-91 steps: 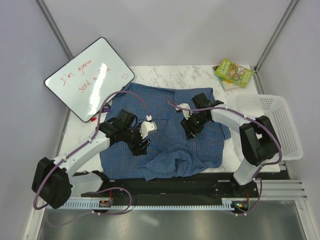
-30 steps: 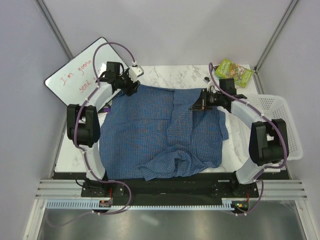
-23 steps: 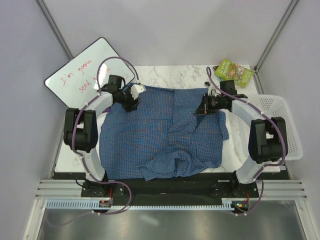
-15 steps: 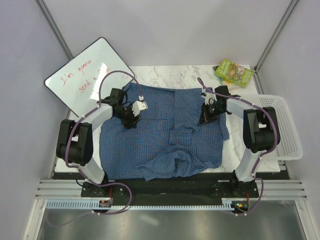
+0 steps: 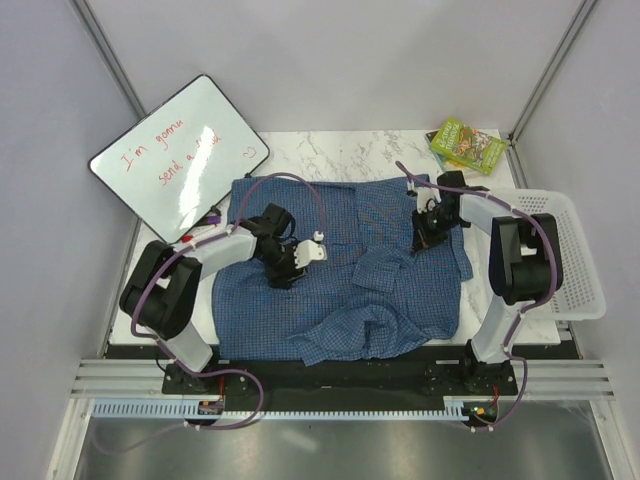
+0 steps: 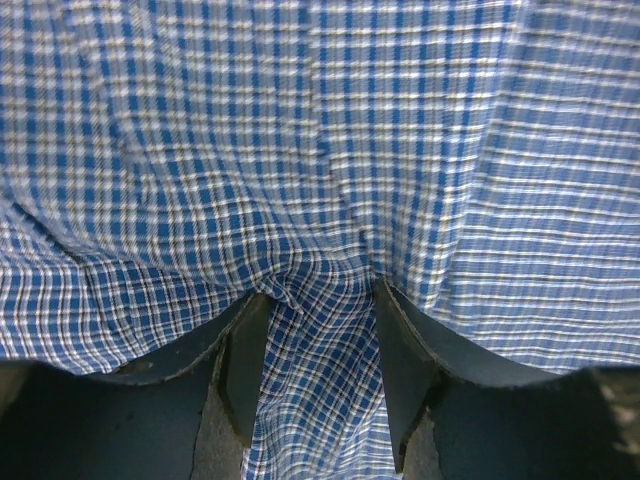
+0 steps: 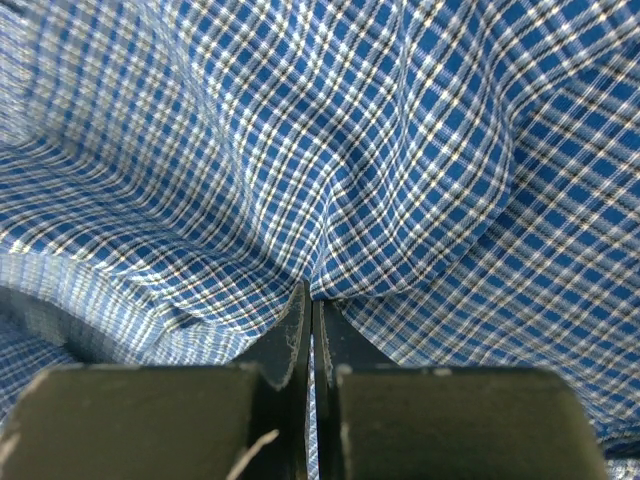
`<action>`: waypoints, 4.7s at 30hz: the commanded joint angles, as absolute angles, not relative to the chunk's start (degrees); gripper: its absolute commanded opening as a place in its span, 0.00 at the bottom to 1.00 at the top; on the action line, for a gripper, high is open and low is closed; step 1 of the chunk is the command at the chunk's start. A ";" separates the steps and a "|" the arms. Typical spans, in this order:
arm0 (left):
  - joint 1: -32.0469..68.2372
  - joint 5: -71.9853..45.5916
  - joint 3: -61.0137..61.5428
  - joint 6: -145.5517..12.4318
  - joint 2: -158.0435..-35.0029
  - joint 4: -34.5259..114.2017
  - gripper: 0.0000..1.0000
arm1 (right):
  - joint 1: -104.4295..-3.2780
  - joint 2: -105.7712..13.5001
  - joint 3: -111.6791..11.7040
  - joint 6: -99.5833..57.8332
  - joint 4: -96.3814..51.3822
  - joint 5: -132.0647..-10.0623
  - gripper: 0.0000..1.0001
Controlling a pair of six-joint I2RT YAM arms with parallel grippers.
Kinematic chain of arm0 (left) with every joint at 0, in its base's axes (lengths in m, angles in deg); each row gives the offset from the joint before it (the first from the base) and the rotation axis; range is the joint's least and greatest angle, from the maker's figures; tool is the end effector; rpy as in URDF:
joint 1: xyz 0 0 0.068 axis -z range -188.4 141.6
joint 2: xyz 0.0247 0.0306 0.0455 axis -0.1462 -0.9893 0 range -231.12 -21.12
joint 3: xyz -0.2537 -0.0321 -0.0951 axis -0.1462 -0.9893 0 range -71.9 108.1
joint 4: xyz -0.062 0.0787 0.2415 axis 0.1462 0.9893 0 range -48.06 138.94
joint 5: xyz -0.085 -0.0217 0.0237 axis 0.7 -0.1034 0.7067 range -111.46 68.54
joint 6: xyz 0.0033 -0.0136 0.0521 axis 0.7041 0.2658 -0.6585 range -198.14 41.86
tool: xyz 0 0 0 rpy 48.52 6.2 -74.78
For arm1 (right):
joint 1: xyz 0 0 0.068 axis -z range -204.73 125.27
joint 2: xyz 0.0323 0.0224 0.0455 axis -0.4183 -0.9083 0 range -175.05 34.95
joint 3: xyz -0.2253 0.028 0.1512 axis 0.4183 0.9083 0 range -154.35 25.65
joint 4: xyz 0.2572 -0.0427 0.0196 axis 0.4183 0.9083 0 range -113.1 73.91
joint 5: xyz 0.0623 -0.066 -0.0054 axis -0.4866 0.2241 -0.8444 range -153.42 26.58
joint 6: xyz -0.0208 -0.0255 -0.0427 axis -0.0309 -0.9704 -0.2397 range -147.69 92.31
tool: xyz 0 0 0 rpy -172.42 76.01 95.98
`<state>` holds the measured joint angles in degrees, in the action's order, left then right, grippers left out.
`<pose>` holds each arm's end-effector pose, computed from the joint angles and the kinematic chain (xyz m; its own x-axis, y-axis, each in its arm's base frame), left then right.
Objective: Fold and stack the long sleeve shirts
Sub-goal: Fold the shirt
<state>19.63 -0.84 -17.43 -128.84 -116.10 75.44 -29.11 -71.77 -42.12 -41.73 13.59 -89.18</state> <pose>0.2569 -0.1510 0.1598 -0.1306 0.8901 -0.4366 0.9895 0.1446 -0.0012 0.3483 0.0422 0.1562 -0.8942 -0.2876 -0.3429 -0.4054 0.8452 0.3482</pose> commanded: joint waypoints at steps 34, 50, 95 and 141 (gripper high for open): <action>35.19 16.25 -18.55 -156.88 -119.11 42.22 0.73 | -29.03 -71.05 -47.83 -39.20 14.70 -104.03 0.00; 36.42 14.93 -25.67 -165.85 -122.46 24.10 0.65 | -29.03 -73.25 -47.39 -39.99 14.35 -103.94 0.00; 1.98 5.98 41.22 -132.26 -149.17 76.57 0.60 | -27.89 -75.18 -58.81 -35.25 15.05 -118.88 0.00; -4.63 4.29 42.80 -145.90 -145.58 85.27 0.02 | -25.69 -74.66 -78.95 -23.47 11.45 -119.94 0.00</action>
<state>-4.20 1.61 41.61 -146.56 -152.86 84.46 -26.27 -77.50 -76.48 -24.84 13.26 -117.73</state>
